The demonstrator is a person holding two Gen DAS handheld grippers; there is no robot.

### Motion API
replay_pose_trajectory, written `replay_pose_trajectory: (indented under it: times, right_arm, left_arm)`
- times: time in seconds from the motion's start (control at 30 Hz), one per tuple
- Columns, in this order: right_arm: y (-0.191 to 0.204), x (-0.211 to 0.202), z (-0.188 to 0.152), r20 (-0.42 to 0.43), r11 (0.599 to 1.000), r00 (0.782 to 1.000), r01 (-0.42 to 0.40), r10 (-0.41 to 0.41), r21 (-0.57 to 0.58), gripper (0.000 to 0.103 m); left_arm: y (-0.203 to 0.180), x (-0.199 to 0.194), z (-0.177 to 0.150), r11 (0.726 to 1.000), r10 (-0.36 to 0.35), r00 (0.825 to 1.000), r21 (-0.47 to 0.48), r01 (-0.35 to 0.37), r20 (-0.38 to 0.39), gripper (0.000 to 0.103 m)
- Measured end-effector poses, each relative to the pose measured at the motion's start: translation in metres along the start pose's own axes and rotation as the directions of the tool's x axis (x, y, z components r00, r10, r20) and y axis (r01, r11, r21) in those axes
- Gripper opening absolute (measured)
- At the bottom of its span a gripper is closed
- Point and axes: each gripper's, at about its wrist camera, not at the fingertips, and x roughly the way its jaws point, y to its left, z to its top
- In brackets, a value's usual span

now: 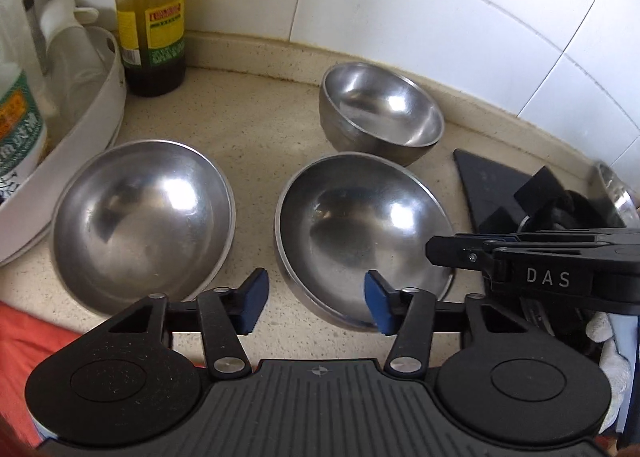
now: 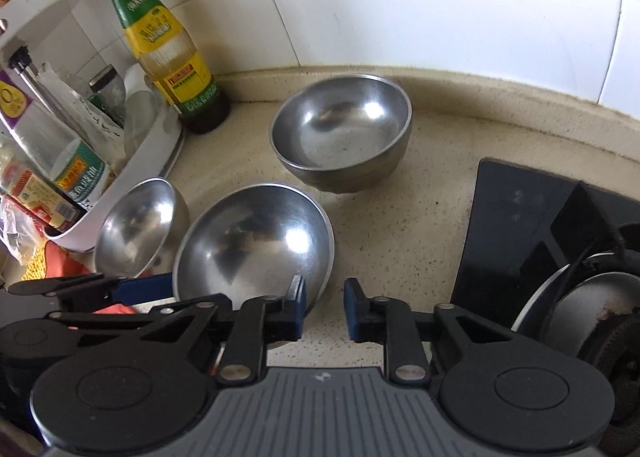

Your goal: Organize plates and bowls

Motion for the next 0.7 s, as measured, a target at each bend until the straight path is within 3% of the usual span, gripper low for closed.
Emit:
replay_pose_trajectory:
  times: [0.33,0.7]
  right_arm:
    - [0.000,0.003,-0.007,-0.013,1.000,1.000,-0.012,0.012,0.024,0.020]
    - [0.001,-0.023,-0.026,-0.010,0.999,1.000,-0.005,0.005,0.042,0.021]
  left_arm:
    - [-0.009,0.005,-0.009,0.997,0.020,1.000,0.077,-0.019,-0.016,0.049]
    - [-0.023,-0.013,-0.022,0.991,-0.007,1.000,0.135,0.006,0.003,0.054]
